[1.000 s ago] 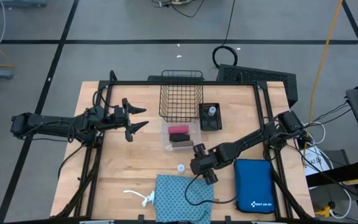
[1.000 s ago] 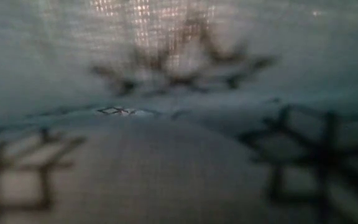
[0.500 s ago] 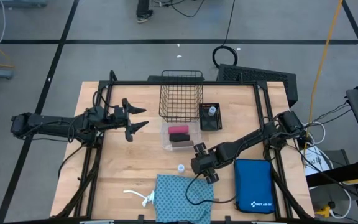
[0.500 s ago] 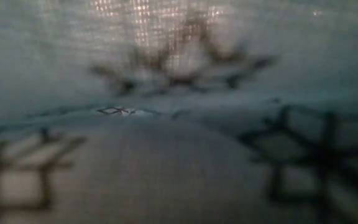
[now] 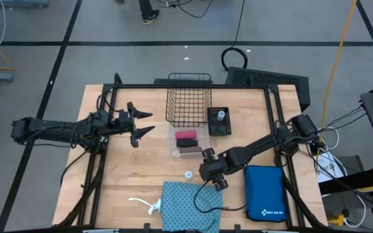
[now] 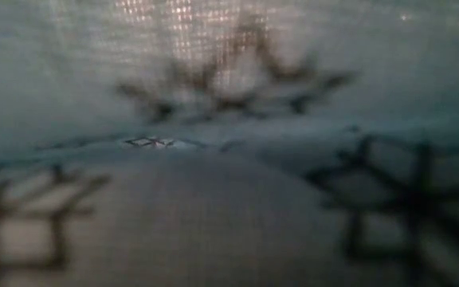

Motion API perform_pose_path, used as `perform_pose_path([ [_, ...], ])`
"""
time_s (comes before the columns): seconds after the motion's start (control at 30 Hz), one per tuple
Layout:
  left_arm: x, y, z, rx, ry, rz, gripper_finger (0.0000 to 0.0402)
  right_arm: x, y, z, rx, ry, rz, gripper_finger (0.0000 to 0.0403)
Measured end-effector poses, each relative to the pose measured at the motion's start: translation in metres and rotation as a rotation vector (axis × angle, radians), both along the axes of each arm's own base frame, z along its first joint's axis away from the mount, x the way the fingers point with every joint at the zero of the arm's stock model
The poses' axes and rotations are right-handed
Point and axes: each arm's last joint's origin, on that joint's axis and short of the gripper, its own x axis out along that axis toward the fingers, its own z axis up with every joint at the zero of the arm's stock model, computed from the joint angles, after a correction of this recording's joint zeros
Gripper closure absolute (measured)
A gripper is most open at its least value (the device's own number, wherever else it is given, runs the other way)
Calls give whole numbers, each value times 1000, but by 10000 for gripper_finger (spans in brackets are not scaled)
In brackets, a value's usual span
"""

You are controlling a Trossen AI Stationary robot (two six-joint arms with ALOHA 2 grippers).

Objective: Pick & Place Medicine items
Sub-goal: Put the right transparent medicine bottle into the black bin

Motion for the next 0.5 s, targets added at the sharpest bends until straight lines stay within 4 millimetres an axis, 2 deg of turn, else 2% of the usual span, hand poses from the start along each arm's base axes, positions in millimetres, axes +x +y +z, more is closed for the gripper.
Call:
perform_pose_path([
  [0.17,0,0,0,0,0,0,133,-1,-1,7,-4,-34,-18,207],
  [0.5,0,0,0,0,0,-1,133,0,-1,7,6,-33,-38,207],
])
